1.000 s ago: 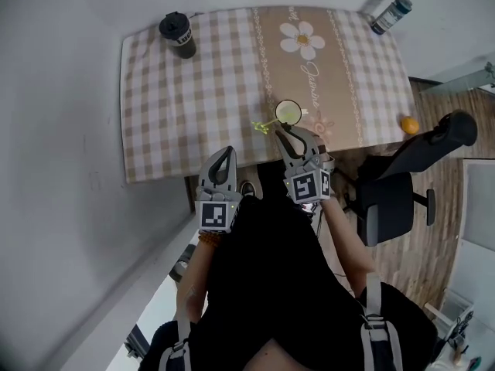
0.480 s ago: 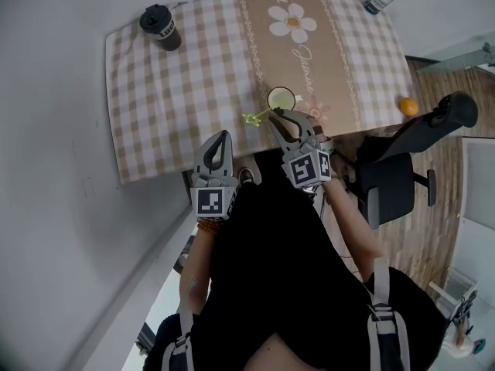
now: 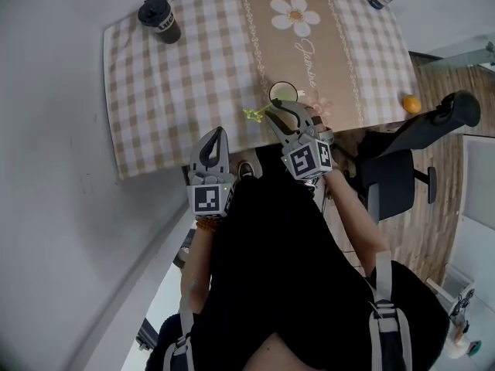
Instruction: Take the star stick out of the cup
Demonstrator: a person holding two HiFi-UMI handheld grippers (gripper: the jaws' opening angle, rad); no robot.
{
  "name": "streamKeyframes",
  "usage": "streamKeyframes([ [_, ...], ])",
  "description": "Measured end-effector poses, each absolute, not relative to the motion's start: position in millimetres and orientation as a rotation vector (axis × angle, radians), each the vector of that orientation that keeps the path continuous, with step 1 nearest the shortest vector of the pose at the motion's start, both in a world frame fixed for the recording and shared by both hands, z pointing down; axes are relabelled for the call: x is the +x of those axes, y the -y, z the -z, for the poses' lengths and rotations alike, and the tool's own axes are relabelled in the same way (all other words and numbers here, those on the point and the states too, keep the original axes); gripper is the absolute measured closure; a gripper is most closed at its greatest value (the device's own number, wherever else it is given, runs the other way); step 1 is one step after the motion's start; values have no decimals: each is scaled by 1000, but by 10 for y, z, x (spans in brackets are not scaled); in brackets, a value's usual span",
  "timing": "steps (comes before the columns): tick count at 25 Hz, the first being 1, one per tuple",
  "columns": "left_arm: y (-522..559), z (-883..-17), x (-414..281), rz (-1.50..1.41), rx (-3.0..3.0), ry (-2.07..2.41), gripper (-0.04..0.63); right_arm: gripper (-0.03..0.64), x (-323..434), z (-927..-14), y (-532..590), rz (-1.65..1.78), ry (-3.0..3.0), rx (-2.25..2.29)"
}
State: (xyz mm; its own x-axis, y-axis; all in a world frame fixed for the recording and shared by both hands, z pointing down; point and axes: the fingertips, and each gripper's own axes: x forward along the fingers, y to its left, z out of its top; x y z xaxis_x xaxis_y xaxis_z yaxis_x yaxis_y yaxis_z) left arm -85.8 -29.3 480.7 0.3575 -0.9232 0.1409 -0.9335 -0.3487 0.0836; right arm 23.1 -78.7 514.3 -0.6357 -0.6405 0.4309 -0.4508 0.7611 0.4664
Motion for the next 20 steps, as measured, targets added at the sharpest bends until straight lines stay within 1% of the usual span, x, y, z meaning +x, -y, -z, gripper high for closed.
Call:
streamKeyframes([
  [20,306,-4891,-902,-151,2456,1683,603,492,202,-5197,867,412,2344,828],
])
